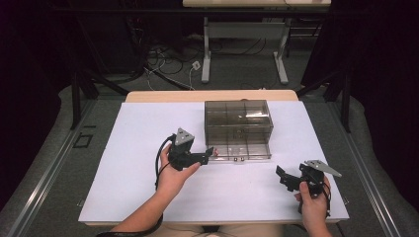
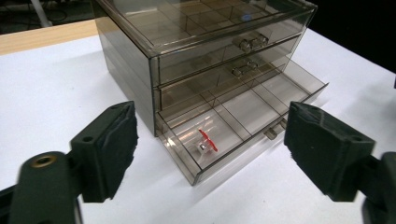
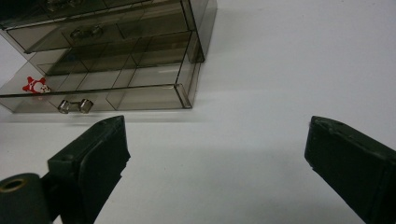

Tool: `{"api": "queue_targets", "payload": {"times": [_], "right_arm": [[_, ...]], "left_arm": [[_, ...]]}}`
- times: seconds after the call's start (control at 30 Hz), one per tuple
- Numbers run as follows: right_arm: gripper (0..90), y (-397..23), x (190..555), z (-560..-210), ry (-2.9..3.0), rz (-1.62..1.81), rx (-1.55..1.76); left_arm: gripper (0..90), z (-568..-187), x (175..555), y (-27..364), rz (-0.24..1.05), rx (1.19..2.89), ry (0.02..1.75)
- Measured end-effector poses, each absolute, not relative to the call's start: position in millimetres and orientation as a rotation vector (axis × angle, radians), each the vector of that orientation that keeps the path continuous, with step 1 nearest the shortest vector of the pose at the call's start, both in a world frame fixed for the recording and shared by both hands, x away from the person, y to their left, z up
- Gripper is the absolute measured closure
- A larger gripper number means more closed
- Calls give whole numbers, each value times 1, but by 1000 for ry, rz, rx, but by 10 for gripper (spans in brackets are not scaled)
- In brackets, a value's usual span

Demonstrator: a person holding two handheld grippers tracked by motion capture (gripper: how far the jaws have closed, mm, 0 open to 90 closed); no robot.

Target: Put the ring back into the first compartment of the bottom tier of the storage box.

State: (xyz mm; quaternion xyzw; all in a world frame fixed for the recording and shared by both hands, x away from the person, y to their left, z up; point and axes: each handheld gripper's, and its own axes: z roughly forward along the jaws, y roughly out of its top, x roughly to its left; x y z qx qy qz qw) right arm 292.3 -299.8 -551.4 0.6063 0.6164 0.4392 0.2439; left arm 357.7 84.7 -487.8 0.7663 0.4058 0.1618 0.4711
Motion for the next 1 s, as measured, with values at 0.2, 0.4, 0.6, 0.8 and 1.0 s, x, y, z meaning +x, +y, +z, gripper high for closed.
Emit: {"api": "queue_targets", "payload": {"times": [0.2,0.4,0.6,0.8,1.0], "right_arm": [[56,-300,292,-552,1680,1209,1647],[57,-300,292,-552,1681,1206,1643],[57,-299,292,-552,1679,1206,1648],[57,-299,293,-552,1677,1207,1646],[57,-299,292,-551,1681,1202,1652]], "left_arm": [[120,-481,351,99,391,1854,992],[63,-475,344,116,393,1839,1001],[6,-470,339,134,396,1820,1025],[5,-468,333,152,414,1794,1047],[5,-468,327,174,426,1760,1088]]}}
